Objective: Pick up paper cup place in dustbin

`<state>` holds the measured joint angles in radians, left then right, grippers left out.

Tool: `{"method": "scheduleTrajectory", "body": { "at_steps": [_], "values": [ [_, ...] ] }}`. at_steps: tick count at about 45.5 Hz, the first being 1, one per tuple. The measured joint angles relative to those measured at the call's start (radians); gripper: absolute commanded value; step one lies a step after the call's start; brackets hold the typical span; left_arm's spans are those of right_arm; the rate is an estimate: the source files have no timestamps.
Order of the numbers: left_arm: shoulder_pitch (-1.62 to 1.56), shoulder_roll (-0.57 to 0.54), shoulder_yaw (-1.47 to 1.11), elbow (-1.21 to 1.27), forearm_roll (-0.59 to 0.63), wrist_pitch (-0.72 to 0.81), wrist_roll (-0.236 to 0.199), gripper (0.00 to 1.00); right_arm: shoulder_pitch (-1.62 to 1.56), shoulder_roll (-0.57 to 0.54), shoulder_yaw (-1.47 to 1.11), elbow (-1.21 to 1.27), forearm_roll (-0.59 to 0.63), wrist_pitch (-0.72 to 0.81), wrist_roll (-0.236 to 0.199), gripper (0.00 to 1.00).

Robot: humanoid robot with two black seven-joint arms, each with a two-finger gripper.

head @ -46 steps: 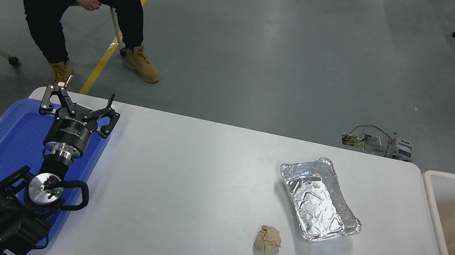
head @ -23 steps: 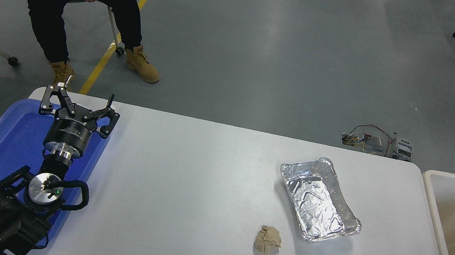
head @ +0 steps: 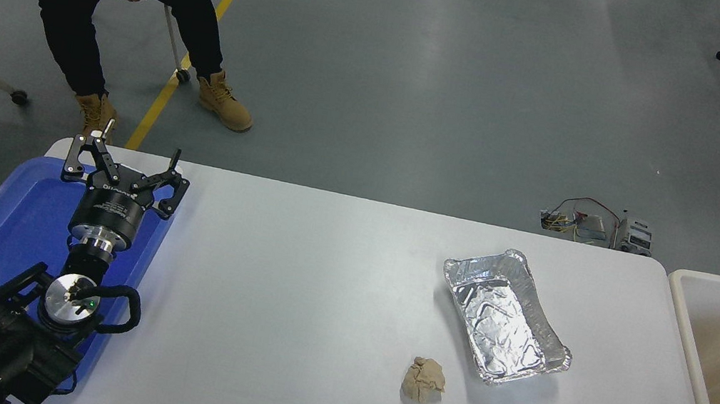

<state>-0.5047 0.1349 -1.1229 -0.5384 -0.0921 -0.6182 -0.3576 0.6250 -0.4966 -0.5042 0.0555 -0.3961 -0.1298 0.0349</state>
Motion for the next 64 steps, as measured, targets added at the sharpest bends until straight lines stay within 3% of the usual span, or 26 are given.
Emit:
{"method": "scheduleTrajectory", "body": {
  "at_steps": [20,38,64],
  "values": [
    [0.000,0.000,0.000,0.000,0.000,0.000,0.000,1.00,0.074,-0.029,0.048,0.054,0.004,0.012,0.001,1.00],
    [0.000,0.000,0.000,0.000,0.000,0.000,0.000,1.00,0.362,-0.154,0.048,0.339,0.004,0.043,0.001,1.00],
    [0.000,0.000,0.000,0.000,0.000,0.000,0.002,1.00,0.861,-0.151,-0.246,0.749,0.002,0.147,0.001,1.00]
  ]
}}
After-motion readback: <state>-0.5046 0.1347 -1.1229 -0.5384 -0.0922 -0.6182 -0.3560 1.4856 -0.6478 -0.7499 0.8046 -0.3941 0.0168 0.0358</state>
